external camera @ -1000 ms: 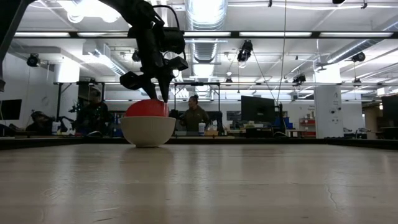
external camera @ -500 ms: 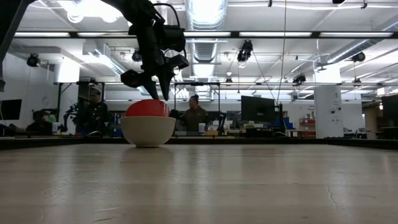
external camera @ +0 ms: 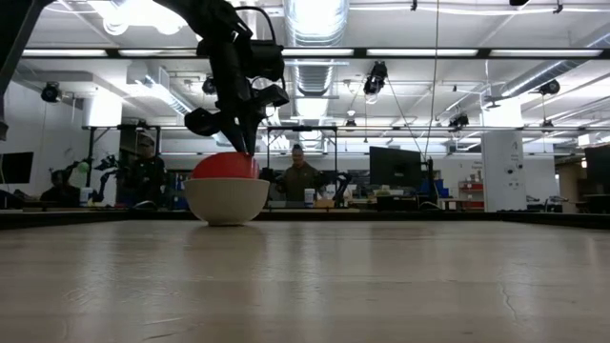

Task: Nest bowls inside each other
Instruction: Stack the red bowl on the green bowl

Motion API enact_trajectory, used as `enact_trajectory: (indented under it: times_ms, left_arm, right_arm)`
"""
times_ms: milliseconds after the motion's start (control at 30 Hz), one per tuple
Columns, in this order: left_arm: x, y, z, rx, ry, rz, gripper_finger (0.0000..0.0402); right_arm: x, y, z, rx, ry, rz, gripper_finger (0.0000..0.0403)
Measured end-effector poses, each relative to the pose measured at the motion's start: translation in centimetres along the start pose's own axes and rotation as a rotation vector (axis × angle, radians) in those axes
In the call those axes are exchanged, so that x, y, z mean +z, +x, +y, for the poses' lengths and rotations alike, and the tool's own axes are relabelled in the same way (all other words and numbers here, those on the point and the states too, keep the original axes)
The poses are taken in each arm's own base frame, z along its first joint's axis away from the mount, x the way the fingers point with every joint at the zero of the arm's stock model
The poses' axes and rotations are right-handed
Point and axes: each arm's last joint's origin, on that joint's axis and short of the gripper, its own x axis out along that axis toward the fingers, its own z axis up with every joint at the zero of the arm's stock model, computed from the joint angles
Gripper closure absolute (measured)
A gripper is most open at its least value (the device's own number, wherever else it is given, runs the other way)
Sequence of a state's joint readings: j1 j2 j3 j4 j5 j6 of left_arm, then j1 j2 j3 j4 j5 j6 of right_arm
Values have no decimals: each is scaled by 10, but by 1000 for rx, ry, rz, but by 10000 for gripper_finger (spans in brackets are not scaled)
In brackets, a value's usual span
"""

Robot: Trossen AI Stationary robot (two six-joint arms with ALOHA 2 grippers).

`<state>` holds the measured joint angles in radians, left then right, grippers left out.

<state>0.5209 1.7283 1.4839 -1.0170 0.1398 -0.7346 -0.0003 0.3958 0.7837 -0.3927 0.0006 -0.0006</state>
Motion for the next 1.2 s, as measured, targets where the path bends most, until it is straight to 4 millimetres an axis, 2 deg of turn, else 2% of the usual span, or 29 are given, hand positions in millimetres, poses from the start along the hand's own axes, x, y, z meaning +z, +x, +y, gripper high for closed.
enact_trajectory:
  times_ms: [233, 800, 933, 1200]
  left_arm:
    - [-2, 6, 3, 8, -5, 17, 365]
    - [-3, 8, 4, 7, -10, 22, 366]
    - [-3, 8, 4, 6, -13, 23, 347]
    - [-3, 8, 4, 2, -23, 26, 271]
  right_arm:
    - [0, 0, 0, 0, 0, 0, 369]
    - [0, 0, 0, 0, 0, 0, 369]
    - [0, 0, 0, 0, 0, 0, 369]
    - [0, 0, 0, 0, 0, 0, 369]
